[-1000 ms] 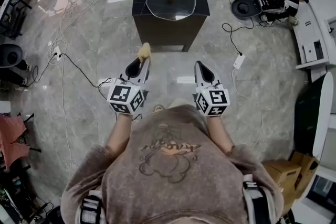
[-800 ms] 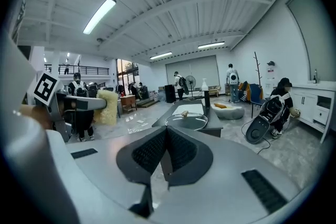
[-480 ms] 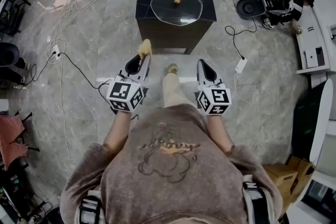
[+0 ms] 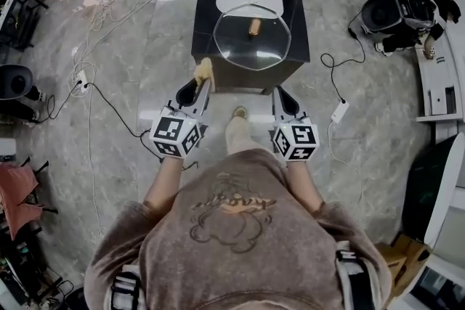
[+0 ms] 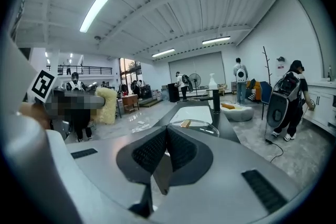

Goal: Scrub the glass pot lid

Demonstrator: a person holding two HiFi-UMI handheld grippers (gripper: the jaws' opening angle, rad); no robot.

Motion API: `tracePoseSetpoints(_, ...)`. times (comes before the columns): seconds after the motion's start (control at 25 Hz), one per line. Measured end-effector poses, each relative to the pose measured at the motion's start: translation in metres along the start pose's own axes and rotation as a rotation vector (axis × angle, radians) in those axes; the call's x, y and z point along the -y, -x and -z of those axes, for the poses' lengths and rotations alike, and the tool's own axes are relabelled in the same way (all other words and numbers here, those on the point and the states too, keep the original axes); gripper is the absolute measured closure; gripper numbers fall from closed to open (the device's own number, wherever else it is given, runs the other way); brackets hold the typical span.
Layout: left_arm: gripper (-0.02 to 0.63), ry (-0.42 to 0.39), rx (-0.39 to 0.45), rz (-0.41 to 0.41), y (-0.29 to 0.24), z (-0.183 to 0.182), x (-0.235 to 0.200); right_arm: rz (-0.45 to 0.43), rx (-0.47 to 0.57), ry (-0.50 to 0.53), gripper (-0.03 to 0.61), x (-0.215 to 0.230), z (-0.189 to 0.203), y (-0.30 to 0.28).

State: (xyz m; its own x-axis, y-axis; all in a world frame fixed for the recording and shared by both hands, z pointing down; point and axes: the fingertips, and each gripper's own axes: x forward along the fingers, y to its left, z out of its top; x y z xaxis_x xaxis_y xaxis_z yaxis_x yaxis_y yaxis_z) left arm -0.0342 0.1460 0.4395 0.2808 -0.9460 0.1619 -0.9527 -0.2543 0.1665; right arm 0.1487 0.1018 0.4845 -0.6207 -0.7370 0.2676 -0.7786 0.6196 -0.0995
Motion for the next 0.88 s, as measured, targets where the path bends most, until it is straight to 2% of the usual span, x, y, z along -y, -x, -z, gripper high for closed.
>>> tracePoseSetpoints(0.44, 0.540, -0.003, 0.014, -0.033, -0.139, -0.062, -0.061, -0.065, 0.011, 0.006, 0.578, 0.072, -0.072, -0.135)
tracePoseSetpoints(0.68, 0.540, -0.009, 0.009, -0.051, -0.188, -0.073, -0.082, -0.095, -0.001, 0.008, 0.578, 0.100, -0.083, -0.182)
tracePoseSetpoints(0.88, 0.540, -0.022, 0.008, -0.055, -0.207, -0.081, -0.097, -0.085, 0.001, -0.003, 0.578, 0.110, -0.088, -0.202)
